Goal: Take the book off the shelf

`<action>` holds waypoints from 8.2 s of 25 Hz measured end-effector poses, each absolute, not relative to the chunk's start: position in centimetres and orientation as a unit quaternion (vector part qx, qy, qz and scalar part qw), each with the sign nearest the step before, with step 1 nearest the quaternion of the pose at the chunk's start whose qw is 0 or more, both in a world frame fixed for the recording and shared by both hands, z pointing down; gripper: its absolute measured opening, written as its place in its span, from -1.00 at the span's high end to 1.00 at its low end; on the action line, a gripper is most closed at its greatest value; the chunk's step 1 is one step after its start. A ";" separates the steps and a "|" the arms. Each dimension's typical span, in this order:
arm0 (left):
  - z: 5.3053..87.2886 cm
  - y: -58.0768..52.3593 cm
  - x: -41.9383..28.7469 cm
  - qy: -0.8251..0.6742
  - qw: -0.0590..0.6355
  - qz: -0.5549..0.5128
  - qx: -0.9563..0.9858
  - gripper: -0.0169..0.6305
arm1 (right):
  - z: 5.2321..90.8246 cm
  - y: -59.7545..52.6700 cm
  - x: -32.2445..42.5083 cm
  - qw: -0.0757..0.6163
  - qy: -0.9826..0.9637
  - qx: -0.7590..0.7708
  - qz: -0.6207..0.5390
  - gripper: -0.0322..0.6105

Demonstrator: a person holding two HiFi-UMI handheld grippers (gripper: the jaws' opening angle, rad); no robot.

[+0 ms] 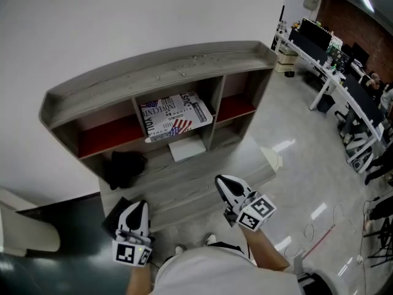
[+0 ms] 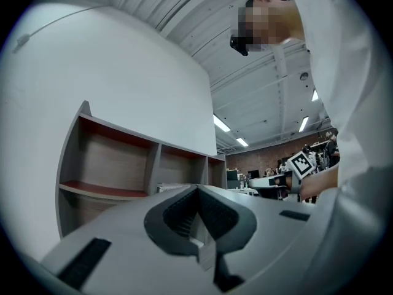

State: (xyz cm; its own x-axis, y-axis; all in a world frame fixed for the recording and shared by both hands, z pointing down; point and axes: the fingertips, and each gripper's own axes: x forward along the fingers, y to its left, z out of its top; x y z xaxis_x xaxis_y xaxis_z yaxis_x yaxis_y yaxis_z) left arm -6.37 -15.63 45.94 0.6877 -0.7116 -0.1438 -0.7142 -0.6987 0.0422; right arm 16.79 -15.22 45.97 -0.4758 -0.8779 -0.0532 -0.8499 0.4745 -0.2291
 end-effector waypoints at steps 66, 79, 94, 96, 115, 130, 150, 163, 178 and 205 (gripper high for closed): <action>48.1 -12.2 -13.7 0.581 -0.007 0.046 -0.813 0.90 | 50.5 -45.0 13.9 0.409 0.697 -0.351 -0.473 -0.55; 48.5 -11.9 -13.3 0.562 -0.019 0.049 -0.826 0.90 | 51.1 -46.0 14.9 0.455 0.656 -0.351 -0.490 -0.06; 49.1 -11.4 -14.0 0.565 -0.031 0.055 -0.823 0.90 | 51.6 -45.2 14.8 0.455 0.643 -0.368 -0.494 0.13; 49.2 -11.5 -14.1 0.565 -0.031 0.055 -0.823 0.90 | 51.7 -45.3 14.8 0.455 0.643 -0.369 -0.493 0.13; 49.3 -12.7 -14.5 0.563 -0.038 0.055 -0.824 0.90 | 52.0 -43.2 15.3 0.490 0.622 -0.345 -0.505 0.16; 49.9 -13.8 -13.5 0.543 -0.049 0.057 -0.836 0.90 | 52.0 -39.5 16.2 0.498 0.644 -0.327 -0.480 0.37; 50.1 -13.1 -12.7 0.497 -0.054 0.064 -0.864 0.90 | 52.1 -35.3 17.5 0.513 0.631 -0.337 -0.474 0.38; 49.8 -11.9 -13.1 0.473 -0.052 0.067 -0.877 0.90 | 52.5 -30.8 18.6 0.492 0.644 -0.372 -0.452 0.38; 46.7 -10.8 -9.1 0.430 -0.034 0.065 -0.900 0.90 | 47.3 -20.6 29.7 0.426 0.677 -0.509 -0.316 0.39; 44.6 -17.9 -10.2 0.434 0.010 0.076 -0.898 0.90 | 46.1 -13.5 33.2 0.236 0.749 -0.591 -0.183 0.39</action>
